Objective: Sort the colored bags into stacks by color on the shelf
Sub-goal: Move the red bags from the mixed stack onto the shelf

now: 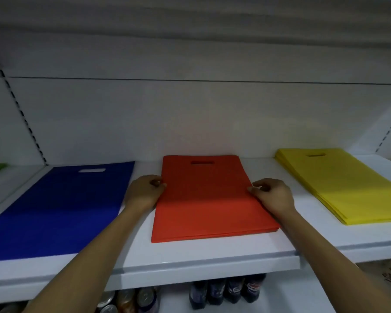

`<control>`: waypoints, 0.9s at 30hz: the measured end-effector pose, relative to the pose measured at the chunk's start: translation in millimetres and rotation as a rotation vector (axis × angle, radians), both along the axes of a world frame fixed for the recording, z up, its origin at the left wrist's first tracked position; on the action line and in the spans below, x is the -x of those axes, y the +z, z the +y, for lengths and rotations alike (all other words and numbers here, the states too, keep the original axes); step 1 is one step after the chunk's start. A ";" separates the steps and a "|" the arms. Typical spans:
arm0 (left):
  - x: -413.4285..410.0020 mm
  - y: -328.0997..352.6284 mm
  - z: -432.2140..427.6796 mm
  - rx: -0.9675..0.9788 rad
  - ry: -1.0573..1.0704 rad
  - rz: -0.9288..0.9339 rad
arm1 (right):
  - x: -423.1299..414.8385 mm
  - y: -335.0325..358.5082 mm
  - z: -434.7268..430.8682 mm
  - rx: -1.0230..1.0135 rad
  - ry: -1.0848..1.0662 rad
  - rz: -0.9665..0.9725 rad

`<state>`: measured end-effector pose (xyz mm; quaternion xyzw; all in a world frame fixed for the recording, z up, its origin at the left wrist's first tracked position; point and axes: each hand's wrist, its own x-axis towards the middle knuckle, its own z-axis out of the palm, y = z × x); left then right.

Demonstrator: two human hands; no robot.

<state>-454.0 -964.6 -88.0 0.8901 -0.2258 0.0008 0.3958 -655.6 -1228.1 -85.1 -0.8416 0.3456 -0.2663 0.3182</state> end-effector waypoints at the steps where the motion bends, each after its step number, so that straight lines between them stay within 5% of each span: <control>1: -0.3 -0.2 -0.3 0.003 0.005 -0.014 | 0.5 -0.5 -0.9 0.005 0.018 -0.009; 10: 4.6 13.5 3.8 0.008 -0.024 0.038 | -2.2 11.7 -3.9 -0.091 0.028 -0.027; 15: -0.4 42.5 37.8 -0.239 0.075 -0.244 | -30.1 54.2 35.8 0.006 0.099 -0.201; 21: -6.3 70.4 148.6 -0.574 0.160 -0.699 | -96.9 90.1 144.8 0.095 0.383 -0.121; 27: -1.4 104.2 320.6 -0.712 0.345 -0.617 | -160.4 104.4 287.5 0.106 0.615 0.029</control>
